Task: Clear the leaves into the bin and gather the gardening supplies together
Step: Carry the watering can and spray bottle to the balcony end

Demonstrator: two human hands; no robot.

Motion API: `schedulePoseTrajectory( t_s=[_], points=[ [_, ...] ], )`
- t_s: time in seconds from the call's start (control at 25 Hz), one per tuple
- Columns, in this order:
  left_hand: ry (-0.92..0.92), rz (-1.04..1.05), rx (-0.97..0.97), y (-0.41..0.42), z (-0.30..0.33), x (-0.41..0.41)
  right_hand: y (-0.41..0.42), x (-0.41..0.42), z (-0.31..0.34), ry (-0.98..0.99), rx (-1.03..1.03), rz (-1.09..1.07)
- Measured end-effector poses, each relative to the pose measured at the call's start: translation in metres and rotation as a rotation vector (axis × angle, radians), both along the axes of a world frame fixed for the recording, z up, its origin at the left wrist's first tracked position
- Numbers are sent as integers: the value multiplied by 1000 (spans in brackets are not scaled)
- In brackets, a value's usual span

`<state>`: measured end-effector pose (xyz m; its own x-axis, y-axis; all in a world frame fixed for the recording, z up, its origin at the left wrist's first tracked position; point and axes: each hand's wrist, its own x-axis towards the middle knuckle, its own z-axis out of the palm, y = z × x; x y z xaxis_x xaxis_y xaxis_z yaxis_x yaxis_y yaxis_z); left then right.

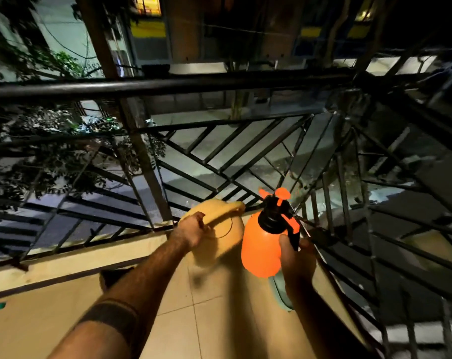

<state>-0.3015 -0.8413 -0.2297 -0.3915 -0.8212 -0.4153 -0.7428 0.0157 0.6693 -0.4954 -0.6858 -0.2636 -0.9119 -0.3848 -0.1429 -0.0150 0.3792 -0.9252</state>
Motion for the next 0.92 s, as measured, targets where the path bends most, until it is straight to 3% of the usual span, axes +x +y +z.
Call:
schedulePoseTrajectory(
  t_s=[0.6, 0.92],
  points=[
    [-27, -174, -209, -59, -363, -62, -39, -108, -370, 234, 9, 8],
    [-33, -358, -280, -107, -485, -121, -32, -139, -528, 248, -82, 40]
  ],
)
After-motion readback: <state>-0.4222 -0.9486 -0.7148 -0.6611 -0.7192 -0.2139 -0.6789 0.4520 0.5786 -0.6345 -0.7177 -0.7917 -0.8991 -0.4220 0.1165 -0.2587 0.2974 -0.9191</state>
